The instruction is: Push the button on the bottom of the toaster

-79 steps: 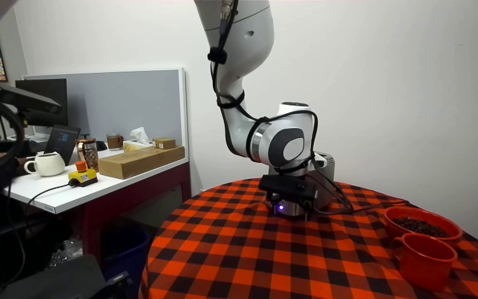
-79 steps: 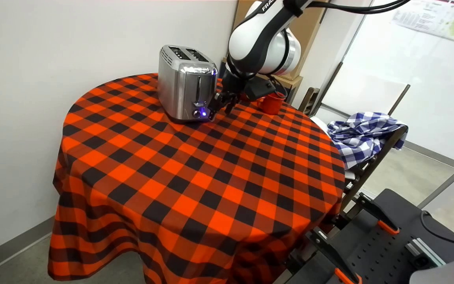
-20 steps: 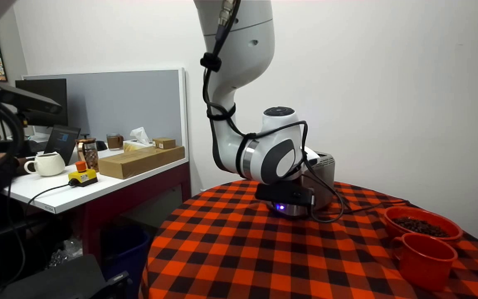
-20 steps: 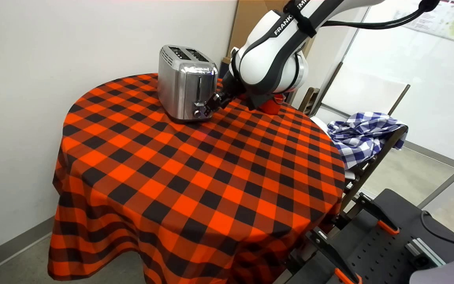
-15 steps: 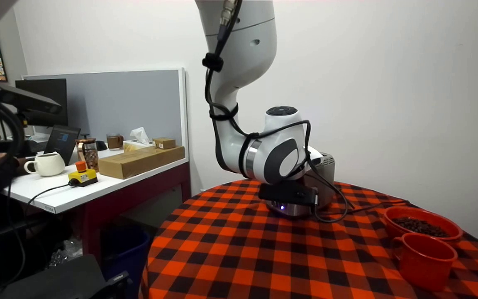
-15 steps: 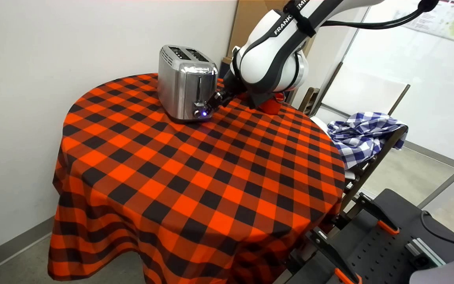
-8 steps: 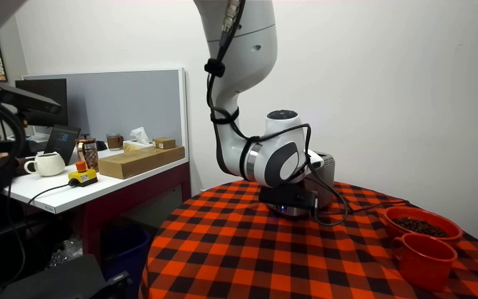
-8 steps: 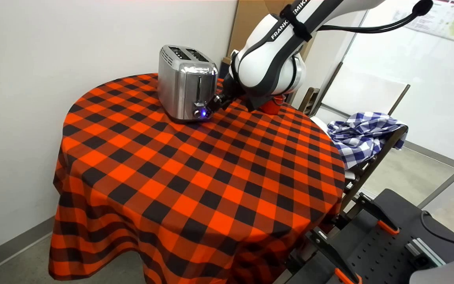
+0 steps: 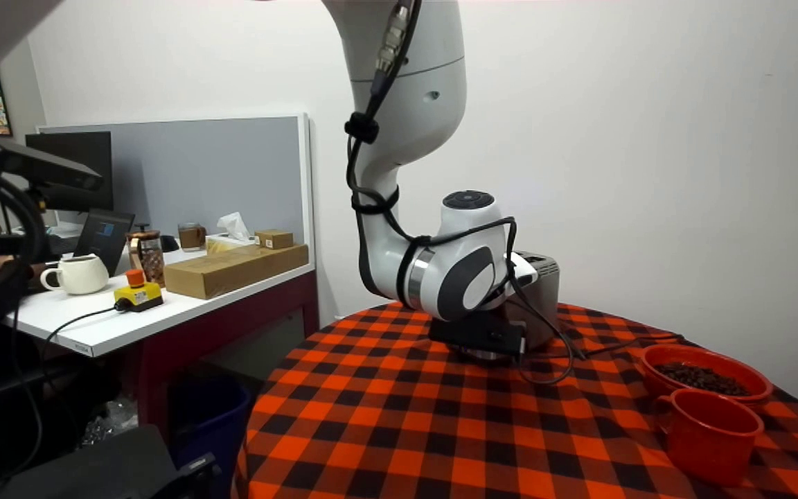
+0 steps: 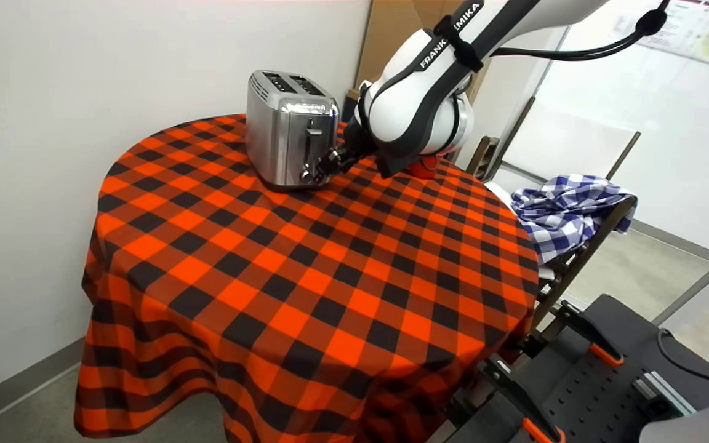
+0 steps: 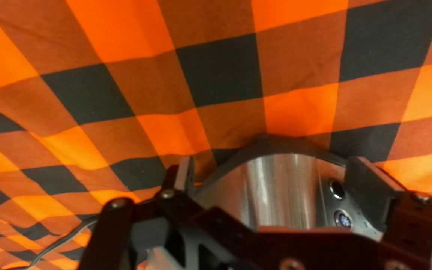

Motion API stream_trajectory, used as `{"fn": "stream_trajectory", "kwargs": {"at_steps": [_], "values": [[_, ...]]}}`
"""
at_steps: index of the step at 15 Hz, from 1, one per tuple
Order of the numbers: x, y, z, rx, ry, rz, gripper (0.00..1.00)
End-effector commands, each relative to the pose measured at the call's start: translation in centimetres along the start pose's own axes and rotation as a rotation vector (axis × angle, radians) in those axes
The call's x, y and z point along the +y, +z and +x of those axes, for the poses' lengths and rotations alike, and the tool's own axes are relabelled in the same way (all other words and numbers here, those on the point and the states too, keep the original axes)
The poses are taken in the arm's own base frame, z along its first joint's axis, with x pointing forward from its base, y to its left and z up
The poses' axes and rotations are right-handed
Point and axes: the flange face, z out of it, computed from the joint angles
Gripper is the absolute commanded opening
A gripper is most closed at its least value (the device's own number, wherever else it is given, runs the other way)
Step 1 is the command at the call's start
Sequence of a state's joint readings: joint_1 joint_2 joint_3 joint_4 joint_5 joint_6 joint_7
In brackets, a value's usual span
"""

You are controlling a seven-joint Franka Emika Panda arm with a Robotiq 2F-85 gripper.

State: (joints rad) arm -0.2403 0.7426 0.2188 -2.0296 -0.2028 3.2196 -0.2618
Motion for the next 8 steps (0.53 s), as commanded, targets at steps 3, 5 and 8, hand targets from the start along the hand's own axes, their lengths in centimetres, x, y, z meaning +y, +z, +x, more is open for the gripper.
{"fn": "stream_trajectory", "kwargs": {"at_steps": [3,5,8], "values": [[1.1,-0.7,0.2,-0.191,0.100,-0.049,1.00],[1.6,-1.5,0.1,-0.292,0.145,-0.070,1.00],[0.8,-3.3,-0.5,-0.473,0.181,-0.034,1.00]]}}
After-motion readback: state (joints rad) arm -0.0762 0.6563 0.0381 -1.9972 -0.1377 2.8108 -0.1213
